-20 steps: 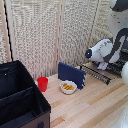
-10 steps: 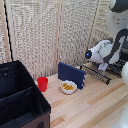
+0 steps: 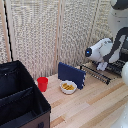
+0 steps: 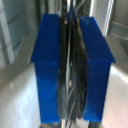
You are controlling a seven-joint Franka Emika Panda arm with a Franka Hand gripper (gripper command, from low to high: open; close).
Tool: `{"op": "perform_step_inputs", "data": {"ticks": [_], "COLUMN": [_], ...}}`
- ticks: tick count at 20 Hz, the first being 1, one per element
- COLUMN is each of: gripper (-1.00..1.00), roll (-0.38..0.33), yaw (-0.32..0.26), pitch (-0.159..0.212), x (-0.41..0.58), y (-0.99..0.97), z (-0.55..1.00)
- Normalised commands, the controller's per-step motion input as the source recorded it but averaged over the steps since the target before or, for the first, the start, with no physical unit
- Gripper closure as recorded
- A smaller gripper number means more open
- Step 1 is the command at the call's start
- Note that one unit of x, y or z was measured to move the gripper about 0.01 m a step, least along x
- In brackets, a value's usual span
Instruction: With care, position your gripper close to the oven tray handle. Make sure to grip the handle tightly. Delicately and attentively pull the tray out from the oven.
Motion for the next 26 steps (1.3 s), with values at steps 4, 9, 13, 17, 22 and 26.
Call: {"op": "perform_step_inputs", "data": {"ticks": [4, 9, 13, 17, 22, 26], "gripper": [1.0, 1.0, 1.0, -1.0, -1.0, -1.0], "roll": [0.168, 0.065, 0.0, 0.0, 0.01, 0.046], "yaw": [0.0, 0.0, -0.002, -0.007, -0.035, -0.025], "pitch": [0.0, -0.005, -0.001, 0.0, 0.0, 0.0], "x": [0.0, 0.0, 0.0, 0.041, 0.055, 0.069], "y": [0.82, 0.81, 0.4, 0.08, 0.0, 0.0], "z": [0.0, 0.0, 0.0, 0.06, 0.2, 0.29]}}
